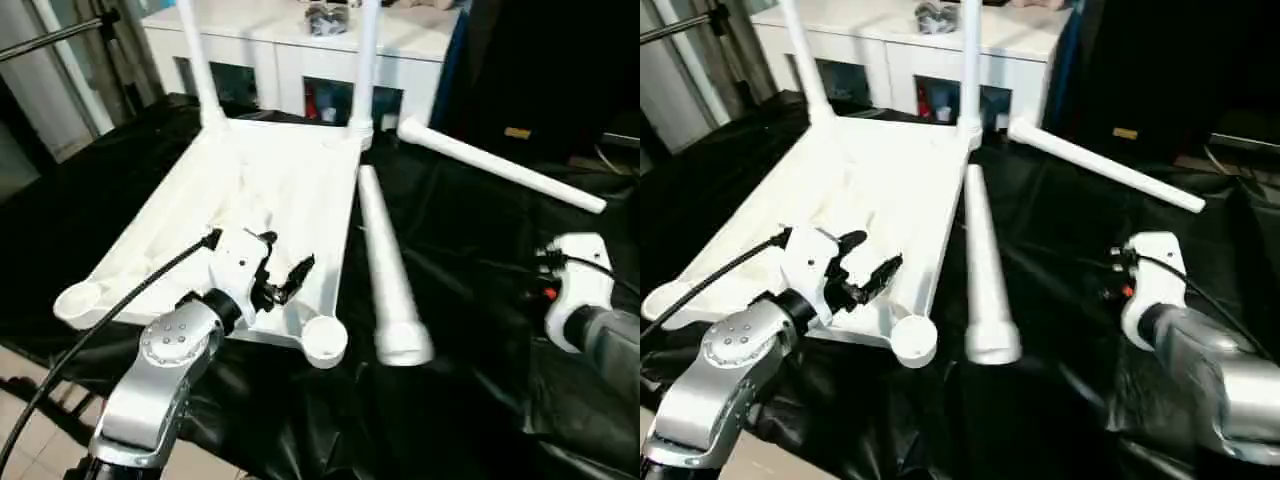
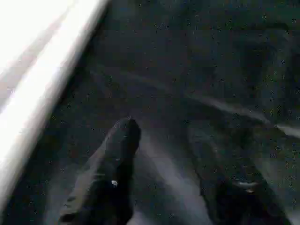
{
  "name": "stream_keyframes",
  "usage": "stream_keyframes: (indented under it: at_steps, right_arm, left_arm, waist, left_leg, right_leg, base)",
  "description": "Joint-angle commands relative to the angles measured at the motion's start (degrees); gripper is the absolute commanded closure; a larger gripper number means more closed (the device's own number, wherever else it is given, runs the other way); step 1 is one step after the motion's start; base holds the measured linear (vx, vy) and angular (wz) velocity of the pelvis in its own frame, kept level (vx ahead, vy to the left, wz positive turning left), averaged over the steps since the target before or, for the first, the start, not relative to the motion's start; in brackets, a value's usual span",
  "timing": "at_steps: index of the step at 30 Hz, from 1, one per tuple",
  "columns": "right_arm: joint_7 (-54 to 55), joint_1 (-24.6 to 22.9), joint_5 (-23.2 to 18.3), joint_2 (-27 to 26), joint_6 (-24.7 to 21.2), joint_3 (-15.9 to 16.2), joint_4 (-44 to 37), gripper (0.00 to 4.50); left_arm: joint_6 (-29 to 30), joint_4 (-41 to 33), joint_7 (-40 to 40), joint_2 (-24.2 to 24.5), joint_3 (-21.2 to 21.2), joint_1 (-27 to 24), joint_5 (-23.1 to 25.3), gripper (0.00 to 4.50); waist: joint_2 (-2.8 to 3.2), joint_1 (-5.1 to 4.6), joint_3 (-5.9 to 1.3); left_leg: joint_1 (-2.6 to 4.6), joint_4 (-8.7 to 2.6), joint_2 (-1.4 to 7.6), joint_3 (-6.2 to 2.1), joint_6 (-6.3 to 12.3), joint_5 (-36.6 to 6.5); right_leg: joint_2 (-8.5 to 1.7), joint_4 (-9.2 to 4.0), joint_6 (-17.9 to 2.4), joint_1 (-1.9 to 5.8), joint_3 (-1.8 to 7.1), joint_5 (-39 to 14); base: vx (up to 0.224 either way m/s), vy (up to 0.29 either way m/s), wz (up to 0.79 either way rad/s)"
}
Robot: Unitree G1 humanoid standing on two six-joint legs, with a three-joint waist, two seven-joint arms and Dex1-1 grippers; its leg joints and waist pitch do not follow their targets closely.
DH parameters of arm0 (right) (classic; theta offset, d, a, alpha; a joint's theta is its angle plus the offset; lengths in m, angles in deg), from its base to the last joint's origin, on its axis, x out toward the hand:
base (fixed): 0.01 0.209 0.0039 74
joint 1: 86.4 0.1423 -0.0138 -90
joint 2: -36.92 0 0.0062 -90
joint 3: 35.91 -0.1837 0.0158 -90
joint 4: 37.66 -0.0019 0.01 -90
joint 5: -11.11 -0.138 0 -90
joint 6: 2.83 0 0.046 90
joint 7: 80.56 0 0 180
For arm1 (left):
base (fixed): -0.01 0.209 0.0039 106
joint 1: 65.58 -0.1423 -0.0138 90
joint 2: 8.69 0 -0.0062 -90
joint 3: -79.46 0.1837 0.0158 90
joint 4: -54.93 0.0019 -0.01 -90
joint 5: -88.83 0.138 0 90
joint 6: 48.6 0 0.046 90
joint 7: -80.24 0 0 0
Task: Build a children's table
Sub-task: Pick table leg
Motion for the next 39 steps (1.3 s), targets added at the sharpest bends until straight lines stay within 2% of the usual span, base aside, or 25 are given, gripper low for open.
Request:
stream_keyframes:
  at_steps: [1, 3, 4, 5, 6, 7, 8, 9, 10, 11, 13, 16, 17, 19, 22, 24, 25, 26, 28, 30, 34, 35, 36, 37, 39]
  right_arm:
    - [-0.10, 2.97, -1.81, -0.79, -0.20, 1.36, 0.45, 2.17]
    - [0.24, 5.10, -2.10, -1.93, -0.92, 2.73, 1.66, 2.10]
    - [-0.22, 8.02, -2.71, -3.24, -3.18, 5.29, 3.89, 1.98]
    - [-0.50, 8.75, -2.72, -3.46, -4.36, 6.11, 4.54, 1.84]
    - [-0.67, 9.02, -2.70, -3.49, -4.85, 6.55, 4.78, 1.84]
    - [-1.98, 10.00, -2.48, -3.12, -7.18, 9.49, 5.66, 1.70]
    - [-2.46, 10.80, -2.37, -2.80, -9.48, 11.59, 6.43, 1.68]
    - [-2.53, 10.97, -2.34, -2.73, -9.99, 12.02, 6.60, 1.63]
    - [-3.58, 12.33, -2.72, -2.40, -12.40, 15.22, 8.01, 1.53]
    - [-4.31, 13.29, -3.12, -2.37, -13.48, 17.04, 9.09, 1.41]
    - [-5.22, 14.74, -2.95, -2.25, -13.91, 20.05, 10.97, 1.32]
    - [-5.85, 17.05, -2.21, -2.41, -13.73, 23.02, 14.39, 1.02]
    - [-5.93, 17.81, -2.02, -2.68, -13.63, 23.33, 15.40, 0.92]
    - [-6.09, 19.05, -1.88, -3.12, -13.85, 23.46, 16.78, 0.88]
    - [-6.45, 20.20, -1.50, -2.57, -14.53, 24.92, 17.99, 0.52]
    - [-6.92, 20.84, -0.11, -0.47, -15.43, 29.25, 18.88, 0.48]
    - [-8.35, 20.74, 0.52, 1.75, -15.47, 33.44, 18.64, 0.48]
    - [-9.04, 20.53, 0.68, 2.66, -15.39, 35.16, 18.39, 0.48]
    - [-9.83, 20.34, 0.62, 3.36, -15.61, 36.83, 18.54, 0.48]
    - [-9.97, 20.31, 0.44, 3.26, -15.87, 36.91, 18.74, 0.48]
    - [-10.77, 19.70, 1.18, 5.58, -15.29, 39.08, 18.95, 0.48]
    - [-10.77, 19.68, 1.19, 5.75, -15.23, 39.02, 18.97, 0.48]
    - [-10.74, 19.65, 1.20, 6.07, -15.13, 38.89, 19.02, 0.76]
    - [-11.22, 19.70, 1.25, 7.08, -14.72, 38.45, 19.20, 0.83]
    - [-11.44, 19.73, 1.27, 7.51, -14.44, 37.56, 19.65, 0.83]
  left_arm:
    - [0.60, 0.43, -0.24, 0.47, 0.74, 0.28, 0.62, 0.91]
    - [0.65, 0.74, -0.50, 0.69, 1.12, 0.41, 0.93, 0.91]
    - [0.46, 1.17, -0.93, 1.22, 1.69, 0.66, 1.52, 0.91]
    - [0.49, 1.21, -1.00, 1.32, 1.80, 0.71, 1.62, 0.91]
    - [0.52, 1.22, -1.05, 1.37, 1.83, 0.72, 1.64, 0.91]
    - [0.65, 1.16, -1.53, 1.75, 1.93, 0.60, 1.57, 0.91]
    - [0.74, 1.00, -2.14, 2.16, 2.05, 0.37, 1.39, 0.91]
    - [0.76, 0.96, -2.27, 2.26, 2.08, 0.32, 1.35, 0.91]
    - [1.03, 0.30, -3.90, 3.26, 2.39, -0.40, 0.65, 0.91]
    - [1.35, -0.37, -5.14, 4.03, 2.62, -0.98, -0.01, 0.91]
    - [1.82, -1.28, -6.96, 5.40, 2.78, -1.75, -0.88, 0.91]
    - [1.97, -2.03, -8.01, 6.64, 2.48, -2.51, -0.96, 0.91]
    - [1.91, -2.19, -8.01, 6.83, 2.30, -2.66, -0.85, 0.91]
    - [1.92, -2.40, -7.87, 7.02, 1.98, -2.84, -0.77, 0.91]
    - [2.06, -2.62, -7.87, 7.23, 1.76, -3.00, -0.83, 0.91]
    - [2.22, -2.76, -7.80, 7.28, 1.78, -3.12, -0.88, 0.91]
    - [2.27, -2.87, -7.79, 7.22, 1.87, -3.19, -0.82, 0.91]
    - [2.24, -2.89, -7.77, 7.16, 1.94, -3.19, -0.77, 0.91]
    - [2.19, -2.86, -7.72, 7.06, 2.03, -3.14, -0.73, 0.91]
    - [2.16, -2.82, -7.70, 7.02, 2.03, -3.10, -0.73, 0.91]
    - [2.06, -2.77, -7.33, 6.65, 2.34, -2.82, -0.56, 0.91]
    - [2.05, -2.78, -7.31, 6.63, 2.34, -2.82, -0.56, 0.91]
    - [2.03, -2.80, -7.28, 6.60, 2.33, -2.82, -0.56, 0.91]
    - [2.07, -2.86, -7.21, 6.52, 2.32, -2.78, -0.55, 0.91]
    - [2.08, -2.88, -7.20, 6.51, 2.34, -2.74, -0.52, 0.91]
  waist:
    - [-0.56, 0.28, -2.91]
    - [-0.39, 0.43, -3.08]
    - [-0.30, 0.46, -3.16]
    - [-0.86, 0.30, -3.15]
    - [-0.56, 0.52, -3.19]
    - [-0.45, 0.53, -3.24]
    - [-0.82, 0.58, -3.15]
    - [-0.62, 0.74, -3.21]
    - [-0.73, 0.86, -3.21]
    - [-1.02, 0.93, -3.21]
    - [-0.70, 1.07, -3.14]
    - [-0.76, 1.20, -3.14]
    - [-1.74, 1.15, -3.05]
    - [-1.27, 1.49, -3.07]
    - [-1.36, 1.71, -3.03]
    - [-1.51, 1.73, -3.06]
    - [-1.66, 1.75, -2.95]
    - [-1.56, 1.95, -3.00]
    - [-1.65, 1.98, -3.01]
    - [-1.80, 1.97, -3.07]
    - [-1.97, 1.80, -3.08]
    - [-1.94, 1.87, -3.11]
    - [-1.92, 1.88, -3.09]
    - [-2.09, 1.84, -3.10]
    - [-2.13, 1.94, -3.11]
  left_leg:
    - [0.29, -4.18, 2.72, -0.82, 1.05, -5.76]
    - [0.31, -4.06, 2.72, -0.77, 1.00, -4.14]
    - [0.18, -4.07, 2.71, -0.82, 1.03, -3.14]
    - [0.07, -4.15, 2.61, -0.82, 1.10, -3.06]
    - [0.22, -4.10, 2.63, -0.83, 0.97, -3.18]
    - [0.35, -3.99, 2.70, -0.75, 0.78, -3.05]
    - [0.22, -4.06, 2.69, -0.66, 0.66, -3.19]
    - [0.32, -4.03, 2.65, -0.71, 0.50, -3.01]
    - [0.32, -4.05, 2.75, -0.62, 0.36, -2.73]
    - [0.27, -4.14, 2.71, -0.71, 0.15, -2.56]
    - [0.27, -4.14, 2.74, -0.60, -0.28, -2.97]
    - [0.29, -4.17, 2.83, -0.52, -0.95, -3.64]
    - [0.20, -4.24, 2.80, -0.32, -0.79, -3.88]
    - [0.36, -4.20, 2.92, -0.30, -0.82, -3.90]
    - [0.43, -4.35, 3.06, -0.16, -1.45, -4.27]
    - [0.49, -4.36, 3.01, -0.17, -1.82, -4.24]
    - [0.46, -4.33, 3.00, -0.04, -2.05, -4.59]
    - [0.57, -4.27, 3.08, -0.03, -2.12, -4.86]
    - [0.37, -4.28, 3.06, 0.01, -2.11, -4.51]
    - [0.28, -4.24, 3.04, -0.02, -1.92, -4.16]
    - [0.35, -4.22, 3.07, 0.02, -1.81, -4.67]
    - [0.39, -4.22, 3.11, -0.02, -1.84, -4.78]
    - [0.43, -4.24, 3.13, -0.01, -1.89, -4.93]
    - [0.42, -4.24, 3.13, 0.00, -1.89, -5.16]
    - [0.51, -4.21, 3.13, 0.07, -1.83, -5.44]
  right_leg:
    - [-4.02, -4.82, -11.54, 2.21, 2.53, -7.30]
    - [-3.88, -4.54, -12.00, 2.22, 2.50, -4.67]
    - [-3.89, -4.30, -12.21, 2.33, 2.44, -3.02]
    - [-3.85, -4.16, -12.76, 2.42, 2.37, -2.58]
    - [-3.90, -4.12, -12.86, 2.39, 2.36, -2.71]
    - [-3.86, -4.10, -13.04, 2.30, 2.41, -2.13]
    - [-3.87, -4.16, -13.09, 2.42, 2.45, -1.98]
    - [-3.89, -4.03, -13.16, 2.42, 2.45, -1.94]
    - [-3.92, -4.02, -13.04, 2.34, 2.51, -1.61]
    - [-3.88, -3.93, -13.08, 2.45, 2.40, -1.70]
    - [-4.02, -3.83, -13.10, 2.24, 2.47, -2.24]
    - [-4.09, -3.79, -13.10, 2.18, 2.54, -2.36]
    - [-4.05, -4.00, -12.95, 2.23, 2.60, -2.83]
    - [-4.23, -3.80, -12.97, 2.02, 2.65, -3.61]
    - [-4.05, -3.82, -12.38, 1.94, 2.58, -3.90]
    - [-3.98, -3.76, -12.31, 1.96, 2.48, -3.83]
    - [-3.99, -3.90, -12.12, 1.95, 2.59, -4.24]
    - [-4.06, -3.91, -11.82, 1.98, 2.62, -4.40]
    - [-4.09, -3.87, -11.68, 2.01, 2.72, -3.69]
    - [-4.11, -3.74, -11.76, 2.07, 2.71, -2.83]
    - [-4.01, -3.82, -12.04, 2.04, 2.71, -3.01]
    - [-4.06, -3.80, -12.07, 2.09, 2.68, -3.11]
    - [-4.03, -3.83, -12.07, 2.02, 2.70, -3.22]
    - [-4.02, -3.82, -12.09, 2.05, 2.71, -3.31]
    - [-4.02, -3.91, -12.19, 1.98, 2.76, -3.56]
  base:
    - [0.000, 0.000, 0.00]
    - [0.000, 0.000, 0.00]
    - [0.000, 0.000, 0.00]
    - [0.000, 0.000, 0.00]
    - [0.000, 0.000, 0.00]
    - [0.000, 0.000, 0.00]
    - [0.000, 0.000, 0.00]
    - [0.000, 0.000, 0.00]
    - [0.000, 0.000, 0.00]
    - [0.000, 0.000, 0.00]
    - [0.000, 0.000, 0.00]
    - [0.000, 0.000, 0.00]
    - [0.000, 0.000, 0.00]
    - [0.000, 0.000, 0.00]
    - [0.000, 0.000, 0.00]
    - [0.000, 0.000, 0.00]
    - [0.000, 0.000, 0.00]
    - [0.000, 0.000, 0.00]
    - [0.000, 0.000, 0.00]
    - [0.000, 0.000, 0.00]
    - [0.000, 0.000, 0.00]
    - [0.000, 0.000, 0.00]
    - [0.000, 0.000, 0.00]
    - [0.000, 0.000, 0.00]
    - [0.000, 0.000, 0.00]
